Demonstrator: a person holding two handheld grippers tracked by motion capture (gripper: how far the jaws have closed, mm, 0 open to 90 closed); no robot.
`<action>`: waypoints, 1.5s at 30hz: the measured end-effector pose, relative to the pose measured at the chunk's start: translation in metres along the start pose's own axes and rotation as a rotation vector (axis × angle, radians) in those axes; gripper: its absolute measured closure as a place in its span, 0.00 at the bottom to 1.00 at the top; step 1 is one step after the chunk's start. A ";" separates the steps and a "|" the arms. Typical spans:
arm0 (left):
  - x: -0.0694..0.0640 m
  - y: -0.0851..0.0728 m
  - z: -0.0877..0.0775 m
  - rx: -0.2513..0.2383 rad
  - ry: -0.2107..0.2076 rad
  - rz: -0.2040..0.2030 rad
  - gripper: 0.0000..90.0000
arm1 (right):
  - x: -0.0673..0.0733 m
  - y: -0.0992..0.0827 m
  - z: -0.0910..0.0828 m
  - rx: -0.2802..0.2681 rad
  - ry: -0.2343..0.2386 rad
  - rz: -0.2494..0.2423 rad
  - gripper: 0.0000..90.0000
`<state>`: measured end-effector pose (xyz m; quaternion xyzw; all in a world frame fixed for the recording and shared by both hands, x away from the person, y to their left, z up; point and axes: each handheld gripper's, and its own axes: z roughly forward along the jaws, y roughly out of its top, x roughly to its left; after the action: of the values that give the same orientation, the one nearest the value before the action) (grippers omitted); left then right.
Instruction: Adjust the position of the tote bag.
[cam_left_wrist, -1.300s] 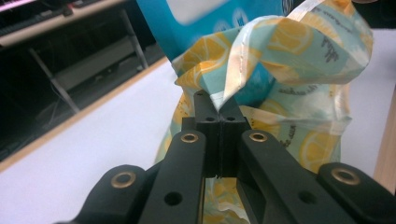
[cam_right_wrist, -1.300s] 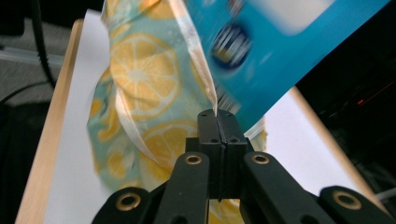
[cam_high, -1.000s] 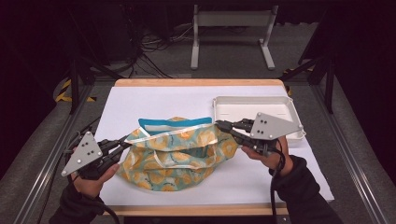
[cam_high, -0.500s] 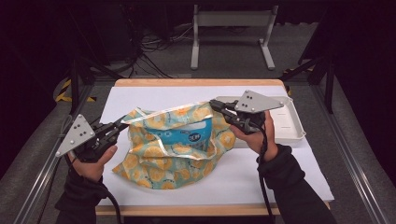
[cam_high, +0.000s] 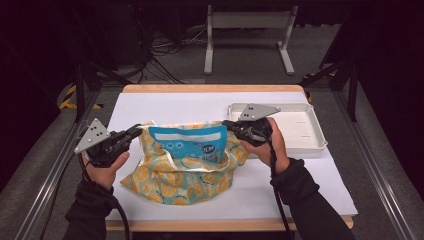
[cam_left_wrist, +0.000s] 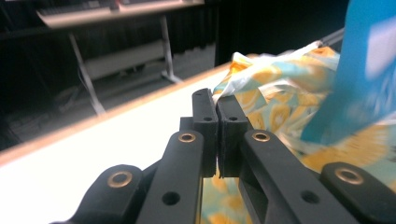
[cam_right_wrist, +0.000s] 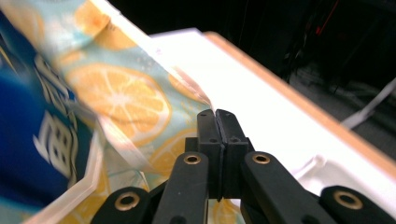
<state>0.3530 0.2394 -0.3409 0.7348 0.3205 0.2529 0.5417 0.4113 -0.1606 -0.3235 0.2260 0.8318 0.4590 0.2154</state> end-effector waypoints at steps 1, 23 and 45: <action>0.001 -0.004 0.001 0.014 -0.006 -0.002 0.98 | -0.001 -0.004 0.002 0.007 0.014 0.008 1.00; -0.020 -0.018 -0.022 0.082 -0.039 0.074 0.57 | -0.003 -0.037 -0.018 0.040 0.012 -0.022 0.75; -0.055 -0.028 0.021 0.316 -0.225 0.197 0.85 | 0.026 -0.034 -0.004 0.187 0.267 -0.223 0.61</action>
<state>0.3258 0.1905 -0.3752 0.8620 0.2203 0.1675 0.4248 0.3818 -0.1644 -0.3542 0.0886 0.9118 0.3790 0.1310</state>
